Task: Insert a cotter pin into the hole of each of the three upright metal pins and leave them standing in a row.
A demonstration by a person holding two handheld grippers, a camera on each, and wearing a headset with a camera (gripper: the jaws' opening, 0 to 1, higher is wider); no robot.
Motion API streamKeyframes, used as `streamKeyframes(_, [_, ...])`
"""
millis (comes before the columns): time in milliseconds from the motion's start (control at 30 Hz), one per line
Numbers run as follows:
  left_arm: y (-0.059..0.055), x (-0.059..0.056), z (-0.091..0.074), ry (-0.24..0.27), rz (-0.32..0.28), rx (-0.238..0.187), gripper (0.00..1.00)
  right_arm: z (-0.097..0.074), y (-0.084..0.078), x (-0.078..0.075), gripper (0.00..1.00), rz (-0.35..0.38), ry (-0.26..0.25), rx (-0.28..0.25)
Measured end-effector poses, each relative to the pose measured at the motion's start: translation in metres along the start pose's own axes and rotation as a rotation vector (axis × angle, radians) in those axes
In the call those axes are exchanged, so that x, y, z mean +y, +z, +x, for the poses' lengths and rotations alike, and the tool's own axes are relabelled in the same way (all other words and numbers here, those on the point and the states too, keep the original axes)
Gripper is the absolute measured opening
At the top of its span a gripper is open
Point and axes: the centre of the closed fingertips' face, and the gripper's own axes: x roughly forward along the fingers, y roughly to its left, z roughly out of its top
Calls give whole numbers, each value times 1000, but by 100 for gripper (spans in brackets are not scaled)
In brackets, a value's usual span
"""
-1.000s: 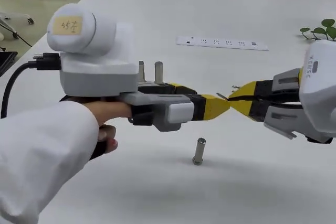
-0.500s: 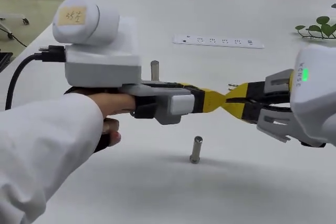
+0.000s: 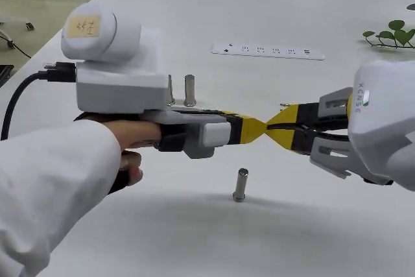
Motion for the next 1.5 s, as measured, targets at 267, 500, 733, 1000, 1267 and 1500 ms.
streamKeyframes(267, [0, 0, -1, 0, -9, -5, 2, 1, 3, 2, 0, -3, 4, -9])
streamKeyframes(500, [0, 0, -1, 1, -8, -4, 0, 0, 3, 3, 0, -2, 5, -12])
streamKeyframes(733, [-2, 0, 0, 2, -3, 4, 0, 0, 4, 5, 0, -3, 4, -15])
streamKeyframes(1000, [-5, -1, -1, 6, -3, 19, 0, -2, 5, 8, 0, 5, 6, -17])
streamKeyframes(1267, [-7, -1, -1, 21, 6, 34, 0, -1, 5, 9, 0, 13, 7, -14])
streamKeyframes(1500, [-8, -2, -1, 22, 8, 35, 0, -1, 4, 10, 0, 24, 18, -17])
